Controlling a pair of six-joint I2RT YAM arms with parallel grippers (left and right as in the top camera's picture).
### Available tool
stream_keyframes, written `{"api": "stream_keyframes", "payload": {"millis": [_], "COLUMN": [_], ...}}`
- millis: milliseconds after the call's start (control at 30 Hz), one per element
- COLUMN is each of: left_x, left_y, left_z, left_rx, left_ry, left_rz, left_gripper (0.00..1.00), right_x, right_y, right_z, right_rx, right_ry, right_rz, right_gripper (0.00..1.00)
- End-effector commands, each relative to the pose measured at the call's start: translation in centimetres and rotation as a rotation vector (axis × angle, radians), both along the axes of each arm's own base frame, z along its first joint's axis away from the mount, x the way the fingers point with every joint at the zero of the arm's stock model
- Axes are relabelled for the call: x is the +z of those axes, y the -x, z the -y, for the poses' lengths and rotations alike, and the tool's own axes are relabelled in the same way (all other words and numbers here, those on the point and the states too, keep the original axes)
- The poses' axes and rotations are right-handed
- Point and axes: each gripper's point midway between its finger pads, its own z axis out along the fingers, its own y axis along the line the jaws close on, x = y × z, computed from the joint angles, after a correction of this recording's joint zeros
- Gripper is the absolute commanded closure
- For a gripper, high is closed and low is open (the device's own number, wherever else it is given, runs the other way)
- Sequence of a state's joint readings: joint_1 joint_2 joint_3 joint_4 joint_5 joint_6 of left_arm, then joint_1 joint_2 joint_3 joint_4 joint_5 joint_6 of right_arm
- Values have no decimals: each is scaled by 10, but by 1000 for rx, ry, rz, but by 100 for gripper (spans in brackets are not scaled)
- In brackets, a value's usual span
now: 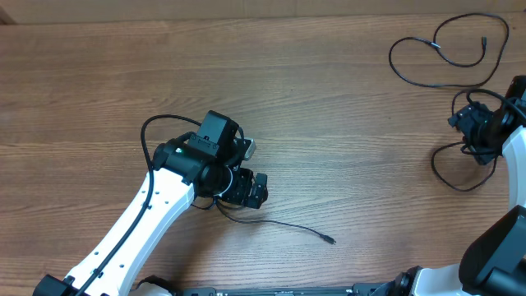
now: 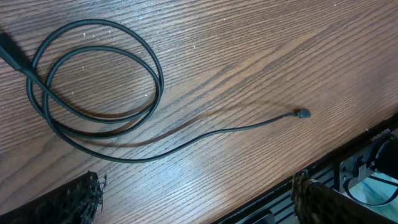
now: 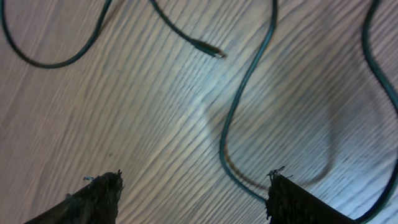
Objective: Untangle cables
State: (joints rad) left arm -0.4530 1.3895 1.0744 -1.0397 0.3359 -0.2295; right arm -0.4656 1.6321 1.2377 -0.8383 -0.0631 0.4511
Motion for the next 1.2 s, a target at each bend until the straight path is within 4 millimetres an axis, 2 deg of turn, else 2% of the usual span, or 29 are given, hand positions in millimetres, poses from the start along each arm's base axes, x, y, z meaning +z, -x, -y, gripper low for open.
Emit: {"api": "stream_keyframes", "payload": {"millis": [0,100,267,433,500,567,633,700,833,967,1100,1167], "left_x": [10,10,10,10,10,10,10,10,10,10,10,10], "left_y": [-4,-4,-4,-4,-4,-4,-4,-4,-4,-4,-4,-4], "left_z": [3,3,3,3,3,3,3,3,3,3,3,3], "left_rx": [-2,-2,-2,-2,-2,-2,-2,-2,-2,-2,-2,-2], "left_ry": [14,14,14,14,14,14,14,14,14,14,14,14], "left_rz": [36,36,36,36,36,36,36,36,36,36,36,36], "left_gripper": [1,0,1,0,0,0,0,1,0,0,0,0], "right_x": [1,1,2,5,2,-5,-16,-29,-52,-63,-66,-67], "right_y": [8,19,29,36,40,43,45,49,52,52,51,51], "right_z": [22,36,55,82,90,94,97,100,100,101,101,101], "right_rx": [-51,-90,-225,-307,-328,-340,-343,-350,-347,-344,-344,-342], "right_ry": [111,169,162,183,191,185,181,180,158,147,146,143], "right_rz": [-47,-91,-83,-55,-65,-81,-110,-152,-211,-233,-235,-235], "right_gripper": [23,20,15,16,24,45,57,58,51,52,69,82]}}
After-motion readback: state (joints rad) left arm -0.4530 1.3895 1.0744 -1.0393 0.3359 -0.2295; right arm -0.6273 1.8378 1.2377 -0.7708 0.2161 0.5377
